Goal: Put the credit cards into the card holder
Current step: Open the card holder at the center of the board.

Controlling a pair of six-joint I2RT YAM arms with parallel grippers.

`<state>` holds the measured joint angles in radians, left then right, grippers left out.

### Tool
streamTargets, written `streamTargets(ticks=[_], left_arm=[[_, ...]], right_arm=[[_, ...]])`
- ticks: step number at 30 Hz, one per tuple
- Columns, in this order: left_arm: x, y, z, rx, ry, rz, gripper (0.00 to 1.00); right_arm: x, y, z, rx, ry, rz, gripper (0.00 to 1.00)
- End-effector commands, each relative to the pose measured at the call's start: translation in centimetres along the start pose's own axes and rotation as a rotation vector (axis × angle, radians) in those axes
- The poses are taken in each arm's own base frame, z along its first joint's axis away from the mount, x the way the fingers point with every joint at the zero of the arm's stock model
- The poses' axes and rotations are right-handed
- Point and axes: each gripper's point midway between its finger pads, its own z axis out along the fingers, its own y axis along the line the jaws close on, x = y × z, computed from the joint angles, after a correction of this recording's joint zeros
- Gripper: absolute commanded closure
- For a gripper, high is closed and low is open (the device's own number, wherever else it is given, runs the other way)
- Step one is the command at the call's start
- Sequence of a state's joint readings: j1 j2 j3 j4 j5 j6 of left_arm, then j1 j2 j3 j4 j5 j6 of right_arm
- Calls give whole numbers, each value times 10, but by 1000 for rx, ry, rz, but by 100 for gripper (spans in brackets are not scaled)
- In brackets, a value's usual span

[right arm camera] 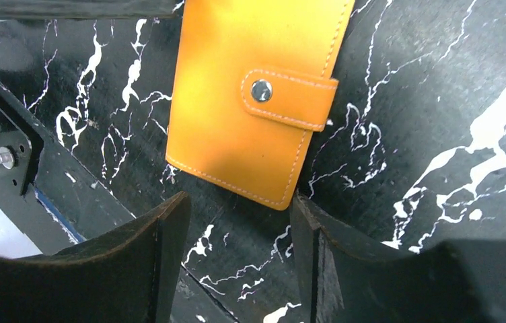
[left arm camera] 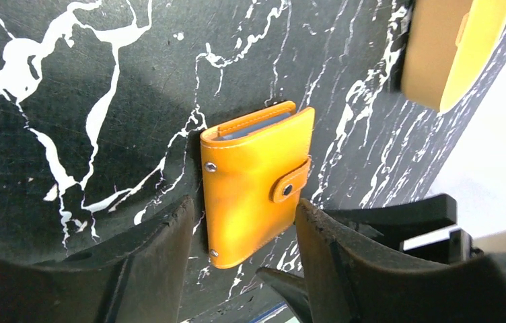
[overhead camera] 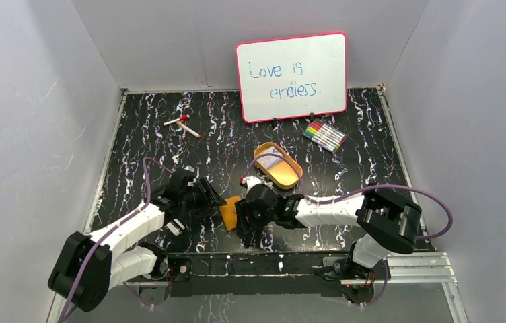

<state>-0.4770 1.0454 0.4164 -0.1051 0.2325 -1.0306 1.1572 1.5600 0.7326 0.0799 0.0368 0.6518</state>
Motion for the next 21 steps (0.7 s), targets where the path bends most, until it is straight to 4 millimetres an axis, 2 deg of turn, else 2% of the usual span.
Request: streamTargets(ticks=[1,5,9,13,16,21], left_arm=[[7,-4,9,25,44,13,48],[-2,-14,6,36,18,45,55],[-6,-17,5,40,-1,52,60],[-4,-12,12,21,16,36,67],[-4,-17,17,74,6,14,72],[2,-5,24,63,12,-19,87]], right_arm=[[-16,5,-14,57,-73,19,33],[-44,-7,-38,161,-169,-35,32],[-64,-10,-45,242,-177,-120,35],[-72,-4,-33,250,-160,-163,41],[-73,1,-21,234,-144,-176,47],[-74,5,-6,220,-128,-189,53]])
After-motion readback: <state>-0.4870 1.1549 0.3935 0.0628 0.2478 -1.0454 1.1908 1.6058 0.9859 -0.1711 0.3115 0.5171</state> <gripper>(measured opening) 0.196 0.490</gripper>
